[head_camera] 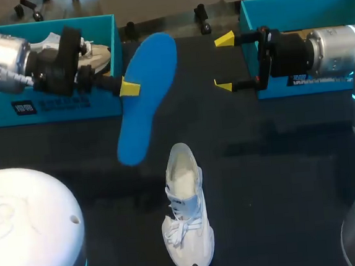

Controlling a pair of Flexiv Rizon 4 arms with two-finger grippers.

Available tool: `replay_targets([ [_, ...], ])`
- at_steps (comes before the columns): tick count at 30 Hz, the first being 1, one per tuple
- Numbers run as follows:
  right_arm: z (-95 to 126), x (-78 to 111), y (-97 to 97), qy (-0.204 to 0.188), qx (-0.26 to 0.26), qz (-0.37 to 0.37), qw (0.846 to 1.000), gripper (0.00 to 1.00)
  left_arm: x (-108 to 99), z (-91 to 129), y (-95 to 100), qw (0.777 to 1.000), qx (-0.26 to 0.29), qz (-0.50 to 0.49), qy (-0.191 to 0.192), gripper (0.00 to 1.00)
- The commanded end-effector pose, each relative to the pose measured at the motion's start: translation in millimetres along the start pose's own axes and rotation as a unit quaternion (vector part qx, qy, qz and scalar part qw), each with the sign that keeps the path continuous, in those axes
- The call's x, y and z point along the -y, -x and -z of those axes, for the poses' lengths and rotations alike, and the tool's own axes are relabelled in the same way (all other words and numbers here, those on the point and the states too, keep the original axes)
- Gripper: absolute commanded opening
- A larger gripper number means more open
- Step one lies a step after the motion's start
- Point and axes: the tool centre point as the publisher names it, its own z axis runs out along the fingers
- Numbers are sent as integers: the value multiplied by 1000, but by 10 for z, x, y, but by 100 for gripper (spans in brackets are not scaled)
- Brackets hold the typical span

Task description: Take the shoe out of the shoebox, open the shoe tongue, remove and reinsert the insole, then place the shoe into the shoebox

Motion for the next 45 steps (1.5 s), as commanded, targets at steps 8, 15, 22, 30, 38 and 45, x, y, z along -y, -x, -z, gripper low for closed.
replay_targets([
  [8, -8, 1, 2, 0, 1, 0, 1000, 100, 71, -135, 245, 941, -54, 332, 39, 0],
  [15, -8, 1, 2, 0, 1, 0, 1000, 100, 62, -222, 317, 922, -55, 383, -9, 0],
  [22, -8, 1, 2, 0, 1, 0, 1000, 100, 74, -266, 345, 900, -70, 425, -68, 0],
  [30, -8, 1, 2, 0, 1, 0, 1000, 100, 91, -359, 449, 890, -71, 433, -124, 0],
  [38, -8, 1, 2, 0, 1, 0, 1000, 100, 108, -489, 515, 882, -59, 448, -133, 0],
  [45, -8, 1, 2, 0, 1, 0, 1000, 100, 88, -517, 669, 867, -73, 470, -150, 0],
])
